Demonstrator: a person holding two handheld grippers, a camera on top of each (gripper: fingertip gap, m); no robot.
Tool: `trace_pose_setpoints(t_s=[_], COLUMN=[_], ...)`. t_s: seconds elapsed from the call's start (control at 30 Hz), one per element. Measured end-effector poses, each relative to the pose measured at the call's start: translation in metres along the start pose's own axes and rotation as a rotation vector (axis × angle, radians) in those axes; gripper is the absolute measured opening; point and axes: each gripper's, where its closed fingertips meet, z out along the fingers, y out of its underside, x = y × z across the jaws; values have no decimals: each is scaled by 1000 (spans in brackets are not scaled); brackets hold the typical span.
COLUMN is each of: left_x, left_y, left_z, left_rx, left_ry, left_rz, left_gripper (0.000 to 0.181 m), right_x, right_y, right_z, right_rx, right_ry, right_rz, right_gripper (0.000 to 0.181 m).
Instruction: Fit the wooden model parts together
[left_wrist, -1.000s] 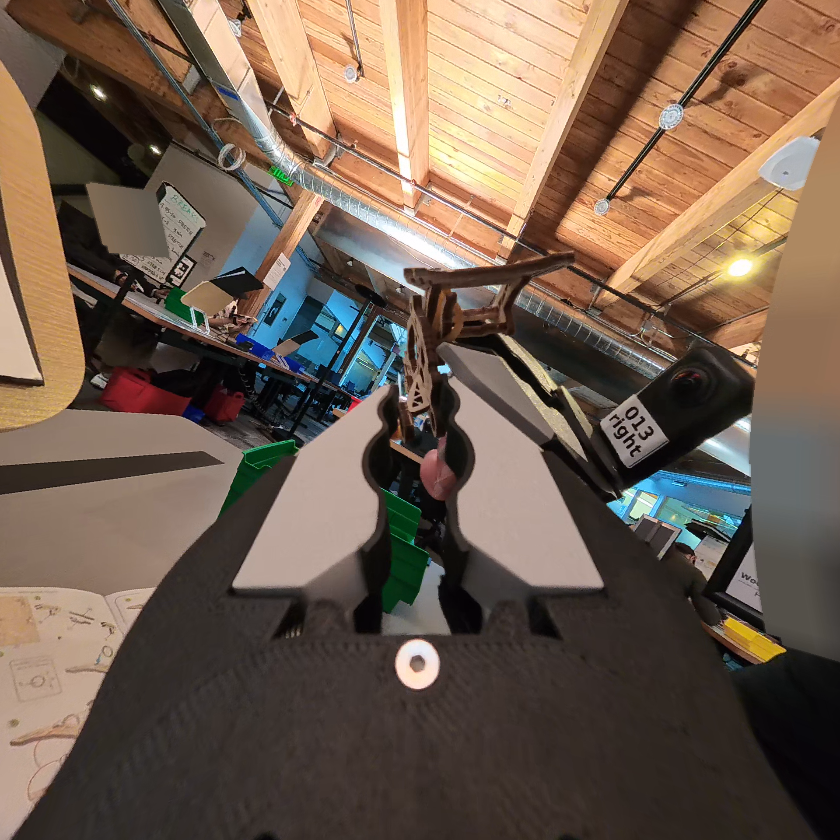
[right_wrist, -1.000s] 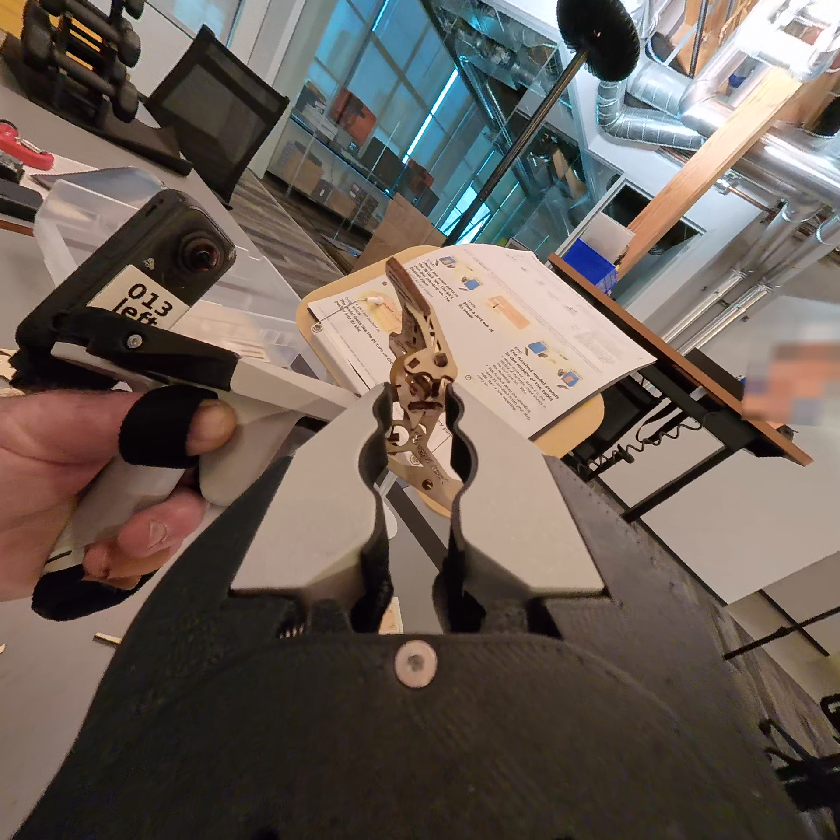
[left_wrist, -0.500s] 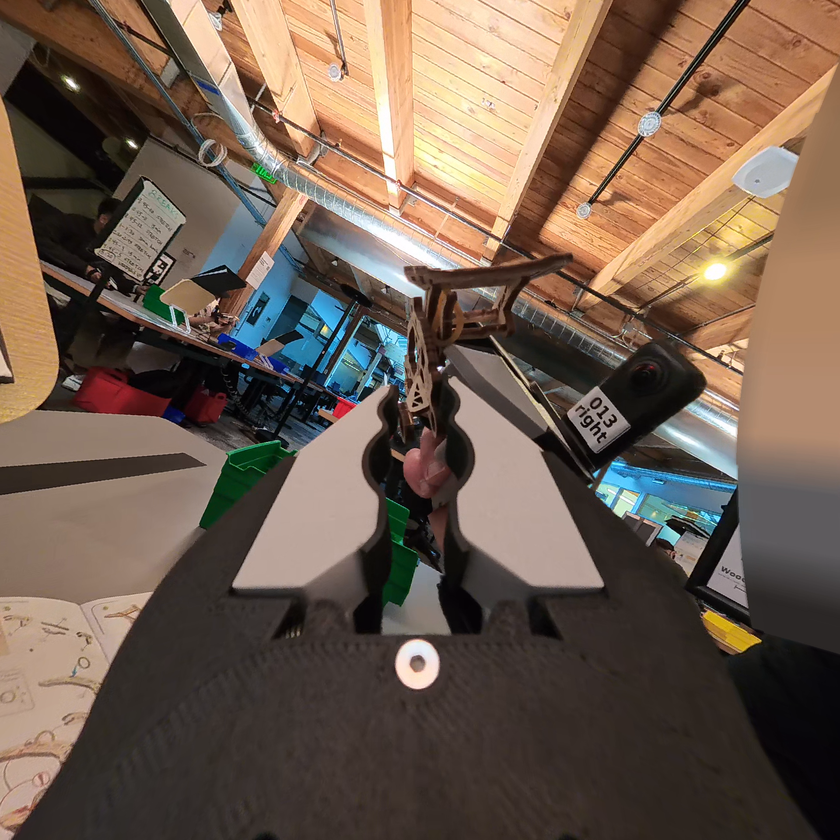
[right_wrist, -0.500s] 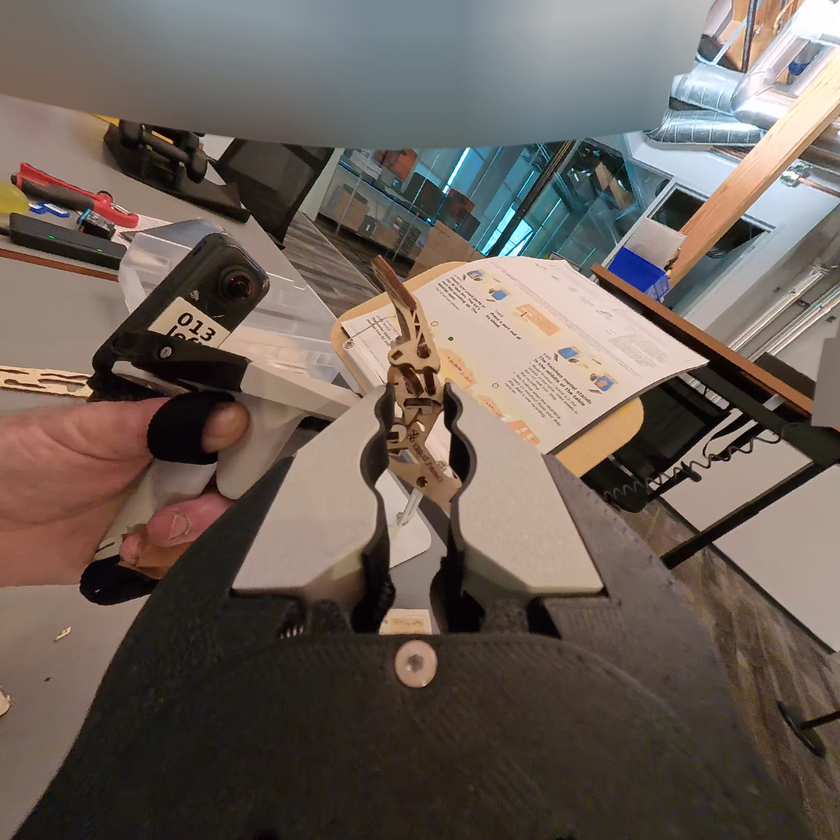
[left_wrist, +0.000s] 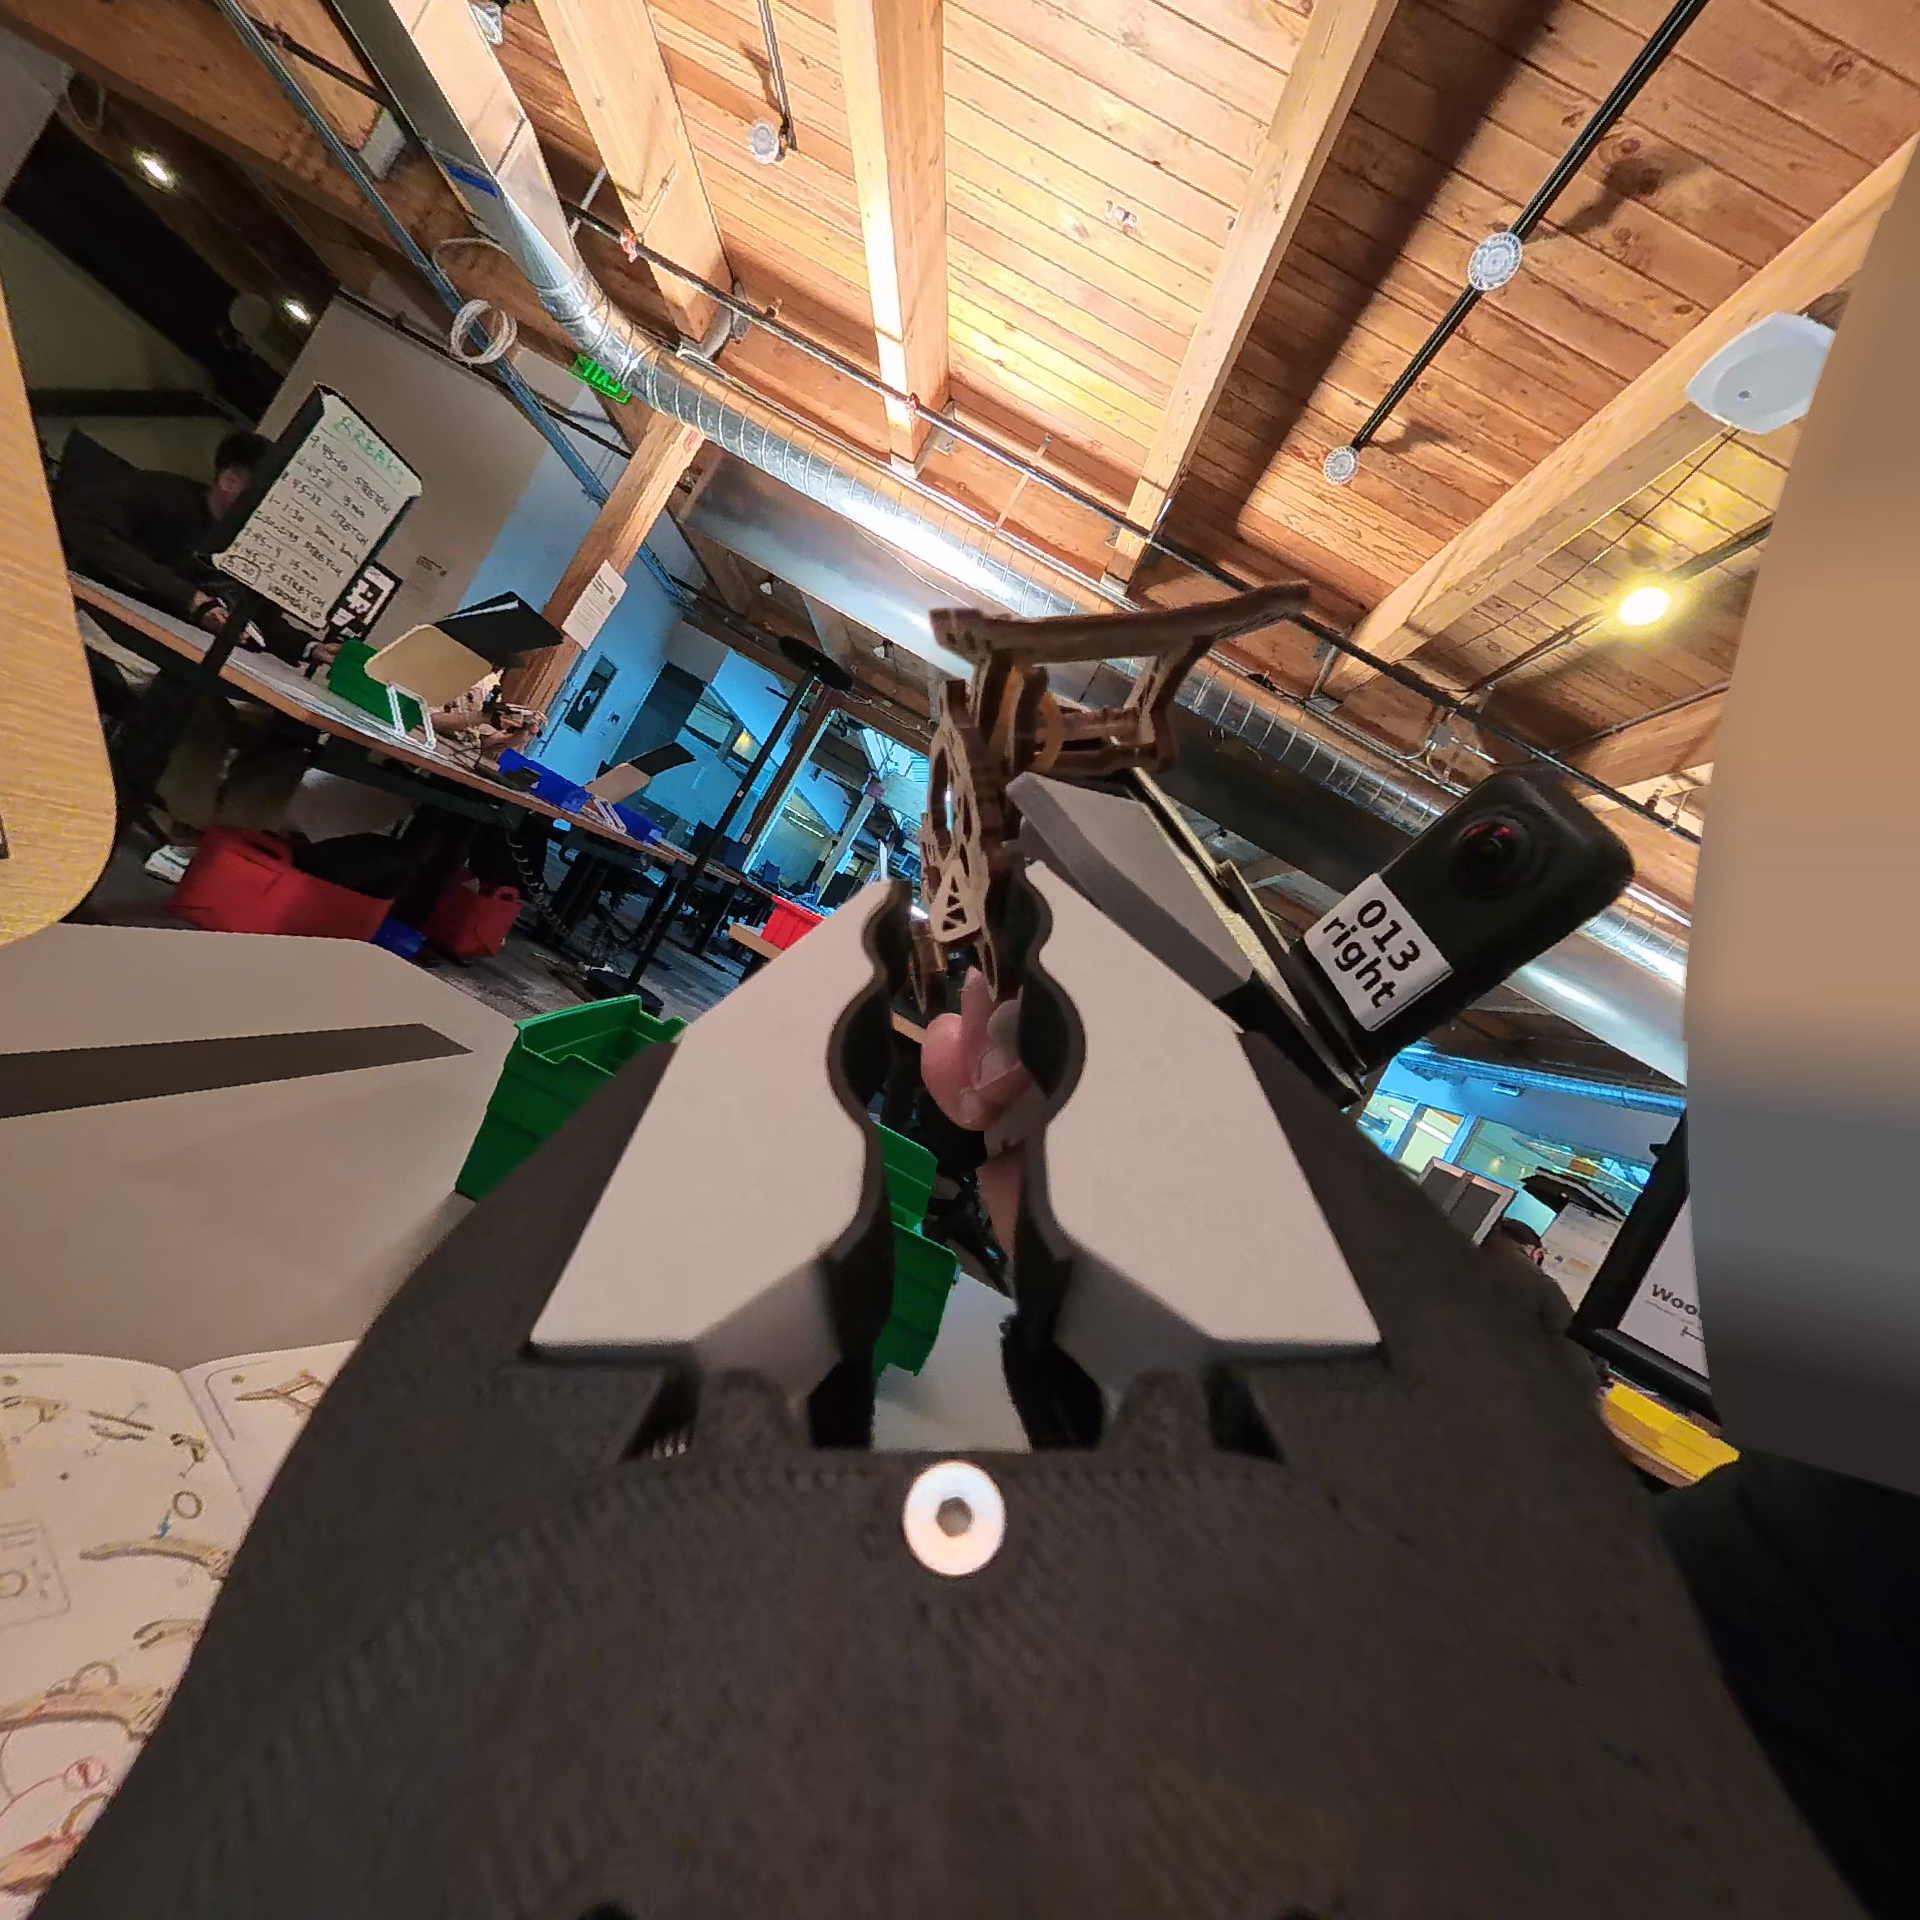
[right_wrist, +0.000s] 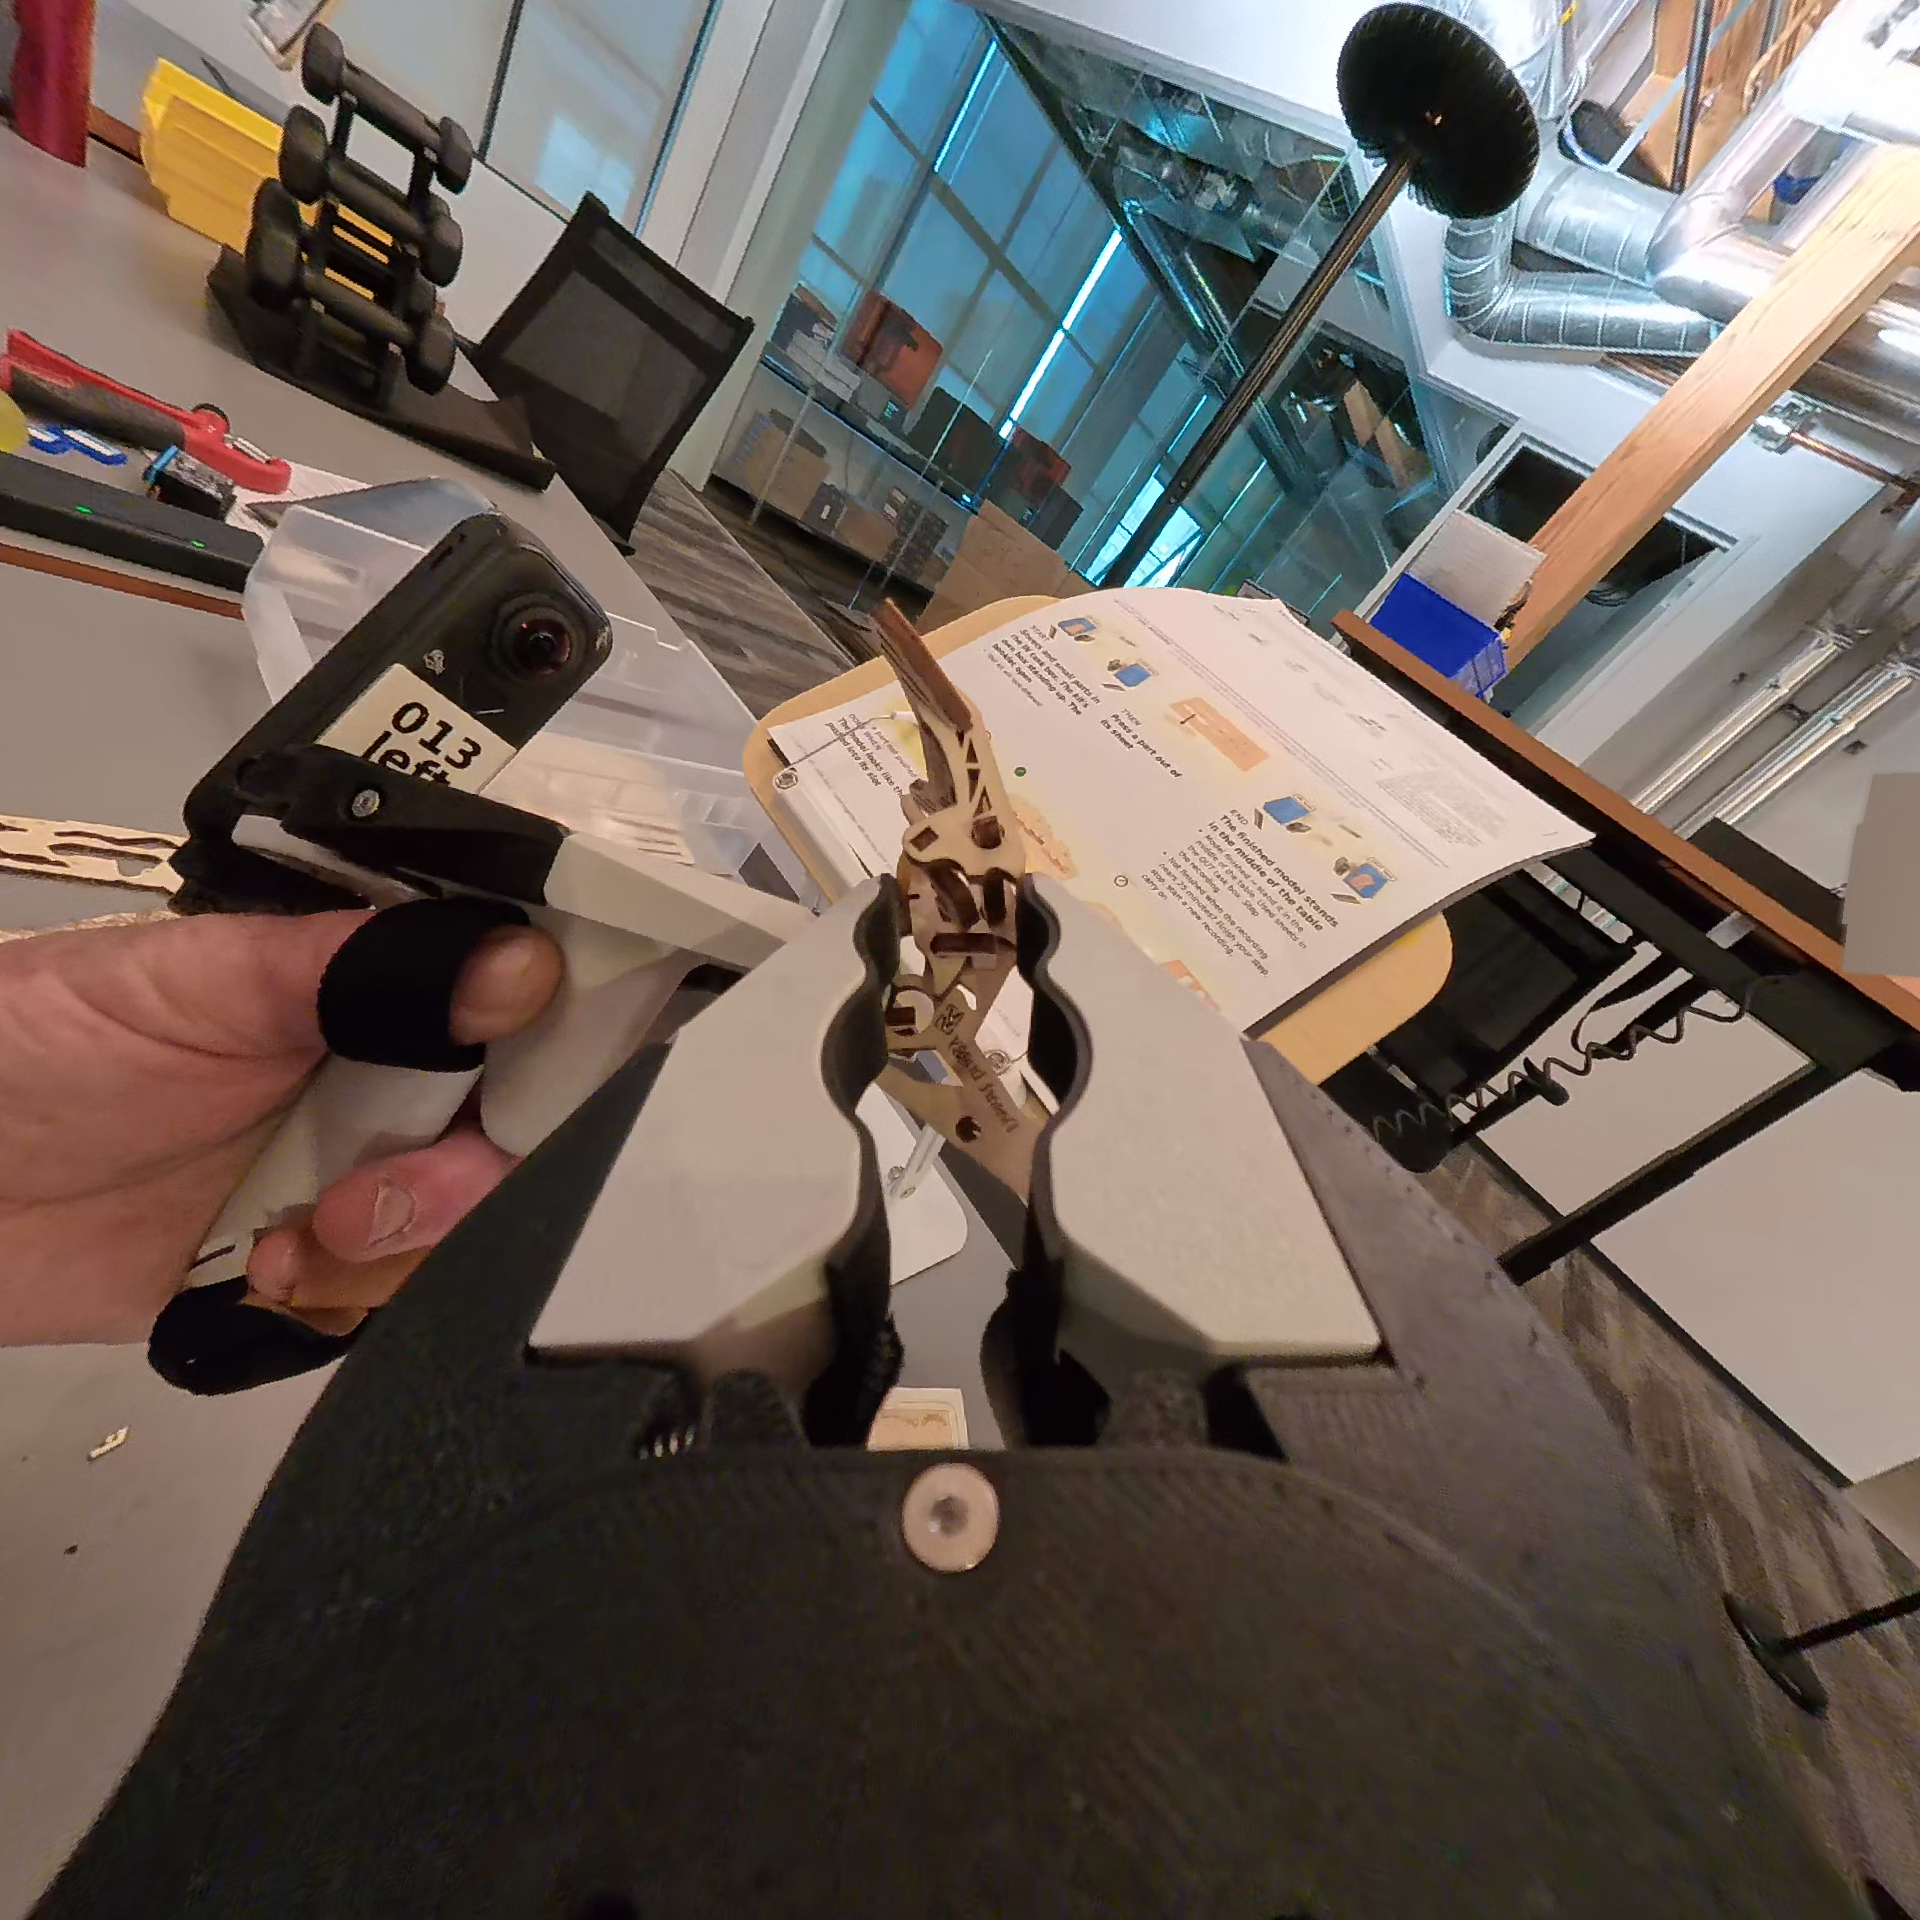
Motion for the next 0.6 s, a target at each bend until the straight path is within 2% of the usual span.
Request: trace_pose_setpoints(t_s=[0.6], left_x=[4], left_y=[3], left_z=[3], left_rx=[-3], left_ry=[36], left_rz=[-5], left_gripper=[16], right_x=[0], right_y=[-2], right_z=[-8], right_rx=[62], right_ry=[-69], right_rz=[39], right_gripper=[17])
